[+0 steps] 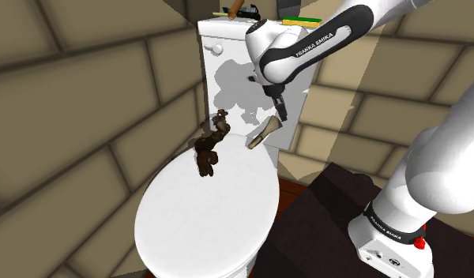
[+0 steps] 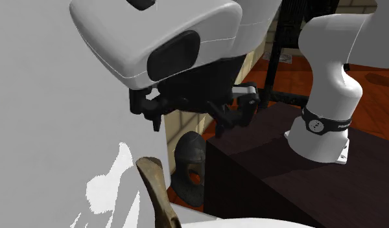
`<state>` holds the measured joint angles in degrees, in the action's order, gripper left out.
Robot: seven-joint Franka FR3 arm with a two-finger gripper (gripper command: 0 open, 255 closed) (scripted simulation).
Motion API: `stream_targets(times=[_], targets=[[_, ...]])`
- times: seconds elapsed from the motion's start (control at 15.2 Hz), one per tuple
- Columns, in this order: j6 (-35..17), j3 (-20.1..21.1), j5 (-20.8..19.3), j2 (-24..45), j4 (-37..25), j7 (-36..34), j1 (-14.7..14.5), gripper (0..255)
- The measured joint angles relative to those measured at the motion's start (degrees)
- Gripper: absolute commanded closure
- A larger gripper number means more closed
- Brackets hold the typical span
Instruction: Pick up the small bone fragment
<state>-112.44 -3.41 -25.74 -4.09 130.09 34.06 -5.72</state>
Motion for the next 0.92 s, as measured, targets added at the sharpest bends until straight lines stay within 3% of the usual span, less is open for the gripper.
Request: stream_targets(times=[0.53,0.92], targets=[[-8.5,1.5,-10.2,15.9,-5.8,7.5,-1.8,0],[-12.0,1.4,-12.7,20.3,-6.0,6.3,-2.0,0]])
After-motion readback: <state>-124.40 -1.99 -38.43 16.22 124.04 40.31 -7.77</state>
